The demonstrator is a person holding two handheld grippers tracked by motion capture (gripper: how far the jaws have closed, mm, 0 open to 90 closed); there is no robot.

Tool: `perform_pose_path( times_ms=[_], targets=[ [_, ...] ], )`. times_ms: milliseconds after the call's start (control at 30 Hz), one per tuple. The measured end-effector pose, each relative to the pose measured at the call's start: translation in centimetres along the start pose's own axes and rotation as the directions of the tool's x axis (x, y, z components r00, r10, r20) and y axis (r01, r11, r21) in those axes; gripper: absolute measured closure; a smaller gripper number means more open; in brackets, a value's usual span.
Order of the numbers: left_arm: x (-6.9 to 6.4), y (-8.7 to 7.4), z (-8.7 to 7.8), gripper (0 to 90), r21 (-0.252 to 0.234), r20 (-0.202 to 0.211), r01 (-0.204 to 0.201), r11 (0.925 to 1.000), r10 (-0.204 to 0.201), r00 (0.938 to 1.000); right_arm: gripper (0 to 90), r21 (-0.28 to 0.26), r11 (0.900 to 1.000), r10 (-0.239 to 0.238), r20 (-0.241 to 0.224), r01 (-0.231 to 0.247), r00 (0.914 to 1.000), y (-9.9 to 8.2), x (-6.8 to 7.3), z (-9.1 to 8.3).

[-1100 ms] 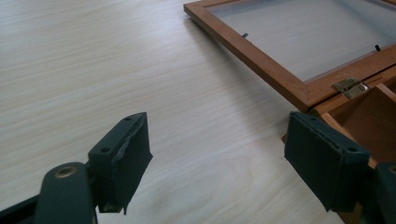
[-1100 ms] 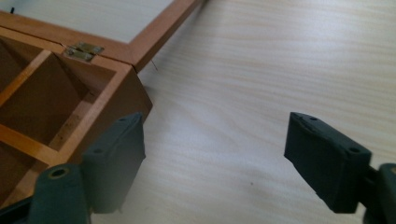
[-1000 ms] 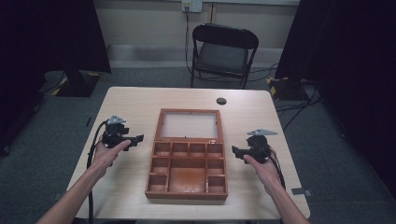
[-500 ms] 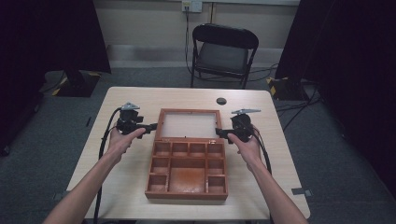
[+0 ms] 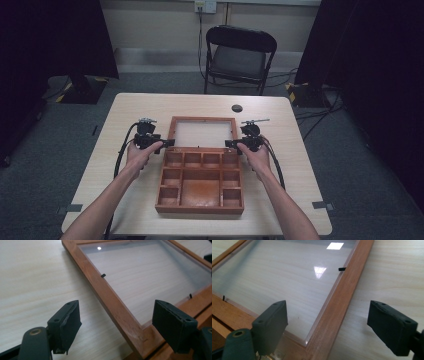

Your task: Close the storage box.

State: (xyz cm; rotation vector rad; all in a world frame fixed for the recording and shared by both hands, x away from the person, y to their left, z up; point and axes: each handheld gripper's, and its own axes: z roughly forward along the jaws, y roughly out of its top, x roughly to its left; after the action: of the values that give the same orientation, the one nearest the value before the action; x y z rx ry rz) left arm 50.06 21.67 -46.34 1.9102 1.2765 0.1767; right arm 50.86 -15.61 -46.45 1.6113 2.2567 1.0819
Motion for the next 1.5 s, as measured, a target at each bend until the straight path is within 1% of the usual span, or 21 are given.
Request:
perform_pose_path(
  times_ms=[67, 133, 200, 267, 300, 367, 400, 500, 600, 700, 767, 867, 967, 1033, 1100, 1133, 1167, 1200, 1233, 1333, 1500],
  targets=[
    [-0.1, 0.1, 0.5, 22.2, 0.011, -0.023, -0.024, 0.9997, 0.024, 0.9995, 14.1, -0.002, 0.9999, 0.011, -0.013, -0.011, 0.9999, 0.0, 0.0, 0.2],
    [-0.2, 0.1, 0.9, 22.1, 0.032, 0.0, -0.012, 0.9994, 0.012, 0.9999, 13.8, -0.015, 0.9999, -0.002, -0.027, 0.001, 0.9996, -0.1, 0.0, 0.4],
    [-0.3, 0.1, 1.0, 21.7, 0.025, -0.004, -0.009, 0.9996, 0.009, 1.0, 13.4, -0.01, 0.9998, 0.019, -0.053, -0.02, 0.9984, -0.1, -0.2, 0.7],
    [-0.3, 0.2, 1.2, 20.8, 0.028, -0.004, 0.021, 0.9994, -0.021, 0.9998, 12.5, -0.005, 0.999, 0.044, -0.076, -0.044, 0.9961, -0.1, -0.3, 0.9],
    [-0.4, 0.2, 1.2, 20.7, 0.026, 0.01, 0.029, 0.9992, -0.029, 0.9995, 11.2, -0.002, 0.9986, 0.053, -0.078, -0.053, 0.9955, -0.1, -0.4, 1.0],
    [-0.6, 0.3, 1.6, 19.9, 0.048, 0.008, 0.024, 0.9985, -0.024, 0.9997, 8.9, -0.006, 0.998, 0.063, -0.07, -0.064, 0.9955, -0.3, -0.4, 1.1],
    [-0.6, 0.4, 1.7, 19.2, 0.051, 0.007, 0.043, 0.9977, -0.044, 0.999, 9.0, -0.005, 0.9972, 0.074, -0.08, -0.075, 0.994, -0.3, -0.4, 1.2],
    [-0.8, 0.5, 1.9, 18.7, 0.054, 0.001, 0.024, 0.9983, -0.024, 0.9997, 8.9, 0.006, 0.9951, 0.099, -0.114, -0.099, 0.9885, -0.4, -0.4, 1.5],
    [-0.9, 0.4, 2.2, 18.7, 0.048, 0.024, 0.041, 0.998, -0.042, 0.9988, 8.9, 0.011, 0.9944, 0.106, -0.132, -0.105, 0.9856, -0.5, -0.1, 1.7],
    [-0.9, 0.4, 2.4, 18.1, 0.051, 0.038, 0.065, 0.9965, -0.067, 0.997, 8.8, 0.008, 0.9962, 0.087, -0.127, -0.087, 0.9881, -0.3, 0.3, 1.8],
    [-0.9, 0.3, 2.4, 17.3, 0.05, 0.037, 0.07, 0.9963, -0.072, 0.9967, 7.5, 0.011, 0.9972, 0.074, -0.104, -0.074, 0.9918, -0.2, 0.7, 1.8],
    [-1.0, 0.2, 2.7, 17.2, 0.051, 0.055, 0.103, 0.9934, -0.106, 0.9929, 7.5, 0.013, 0.9968, 0.08, -0.104, -0.079, 0.9914, -0.2, 0.7, 1.8],
    [-1.0, 0.3, 2.8, 15.4, 0.063, 0.056, 0.097, 0.9933, -0.101, 0.9933, 7.5, 0.014, 0.9967, 0.082, -0.107, -0.081, 0.9909, -0.2, 0.7, 1.9],
    [-0.9, 0.3, 2.8, 15.0, 0.066, 0.063, 0.101, 0.9927, -0.105, 0.9924, 7.5, 0.029, 0.9932, 0.116, -0.128, -0.113, 0.985, -0.2, 0.5, 2.0],
    [-0.9, 0.4, 2.9, 15.0, 0.072, 0.072, 0.105, 0.9918, -0.11, 0.9913, 7.5, 0.051, 0.987, 0.159, -0.166, -0.152, 0.9733, -0.3, -0.1, 2.3],
    [-0.9, 0.4, 2.9, 15.0, 0.077, 0.07, 0.102, 0.9918, -0.107, 0.9918, 7.5, 0.046, 0.9886, 0.149, -0.167, -0.143, 0.9747, -0.4, 0.0, 2.2],
    [-1.0, 0.5, 2.9, 14.8, 0.08, 0.068, 0.107, 0.991, -0.113, 0.9913, 8.0, 0.035, 0.9931, 0.116, -0.151, -0.112, 0.9817, -0.3, 0.3, 2.1],
    [-0.9, 0.5, 2.9, 14.8, 0.087, 0.069, 0.1, 0.9912, -0.106, 0.992, 8.0, 0.035, 0.9931, 0.116, -0.151, -0.112, 0.9817, -0.3, 0.3, 2.1],
    [-0.8, 0.5, 3.0, 14.9, 0.086, 0.076, 0.107, 0.9906, -0.114, 0.9906, 7.9, 0.029, 0.9954, 0.095, -0.136, -0.091, 0.9862, -0.2, 0.5, 2.0],
    [-0.6, 0.4, 3.1, 16.3, 0.093, 0.101, 0.123, 0.9881, -0.132, 0.9861, 7.9, 0.033, 0.995, 0.097, -0.123, -0.094, 0.9876, -0.2, 0.7, 1.9],
    [-0.7, 0.5, 3.0, 16.6, 0.086, 0.102, 0.116, 0.9895, -0.125, 0.9869, 7.9, 0.021, 0.9964, 0.084, -0.113, -0.082, 0.9901, -0.2, 0.8, 1.8]
  ],
)
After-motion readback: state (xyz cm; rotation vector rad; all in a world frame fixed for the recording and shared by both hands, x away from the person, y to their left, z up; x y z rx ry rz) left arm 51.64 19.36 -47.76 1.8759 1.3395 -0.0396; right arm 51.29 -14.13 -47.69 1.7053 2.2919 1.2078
